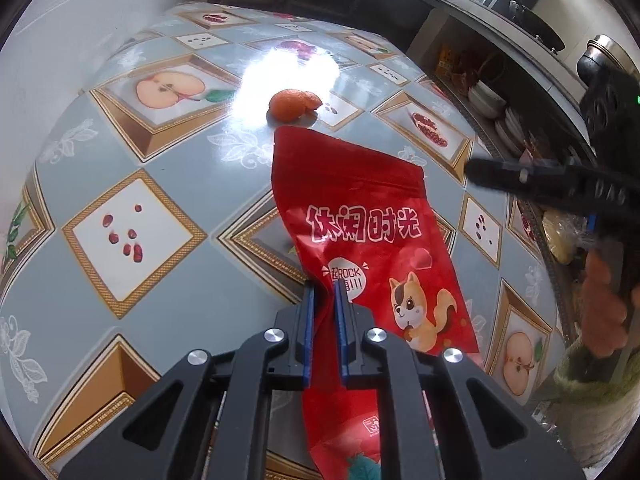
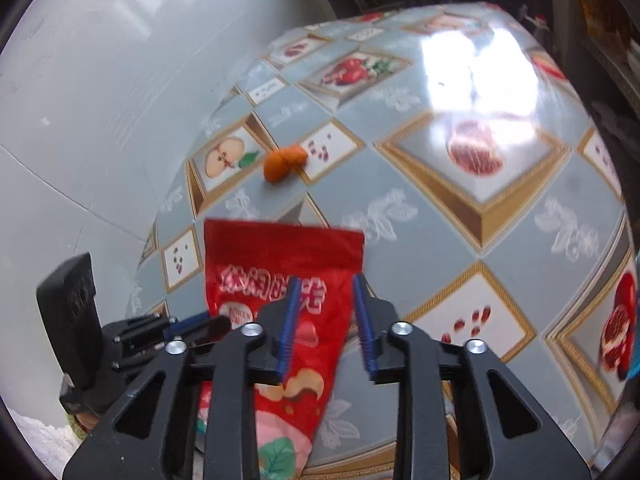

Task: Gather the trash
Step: 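Lift the red snack bag with the left tool while the right tool grasps the orange peel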

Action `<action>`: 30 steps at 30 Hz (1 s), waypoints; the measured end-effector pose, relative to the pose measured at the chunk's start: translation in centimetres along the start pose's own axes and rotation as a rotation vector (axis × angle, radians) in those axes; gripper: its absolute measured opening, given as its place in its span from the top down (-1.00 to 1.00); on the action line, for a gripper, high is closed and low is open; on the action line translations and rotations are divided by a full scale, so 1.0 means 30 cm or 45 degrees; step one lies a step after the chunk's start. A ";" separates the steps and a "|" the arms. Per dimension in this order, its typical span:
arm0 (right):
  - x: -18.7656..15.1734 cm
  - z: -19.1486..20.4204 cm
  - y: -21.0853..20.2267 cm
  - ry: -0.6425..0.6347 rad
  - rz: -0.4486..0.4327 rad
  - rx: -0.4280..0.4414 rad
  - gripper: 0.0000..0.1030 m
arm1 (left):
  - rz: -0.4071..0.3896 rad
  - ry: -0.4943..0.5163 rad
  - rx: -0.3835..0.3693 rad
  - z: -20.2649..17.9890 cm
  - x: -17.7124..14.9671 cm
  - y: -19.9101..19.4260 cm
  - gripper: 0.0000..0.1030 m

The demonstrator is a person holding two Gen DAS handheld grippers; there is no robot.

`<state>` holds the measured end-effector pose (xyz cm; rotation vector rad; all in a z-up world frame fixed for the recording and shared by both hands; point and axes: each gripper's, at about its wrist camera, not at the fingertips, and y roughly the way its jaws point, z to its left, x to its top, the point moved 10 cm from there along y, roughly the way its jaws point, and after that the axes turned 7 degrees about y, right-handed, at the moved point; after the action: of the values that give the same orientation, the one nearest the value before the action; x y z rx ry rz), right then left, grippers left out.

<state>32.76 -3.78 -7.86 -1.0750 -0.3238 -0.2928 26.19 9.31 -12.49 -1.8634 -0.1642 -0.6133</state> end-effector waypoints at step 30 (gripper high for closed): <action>0.227 0.116 0.408 -0.367 0.122 -0.192 0.70 | -0.041 -0.063 -0.039 0.041 -0.026 -0.013 0.83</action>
<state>43.30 4.26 -13.51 -1.2799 -0.5122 -0.0759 25.79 10.71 -12.84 -1.9094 -0.2185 -0.5952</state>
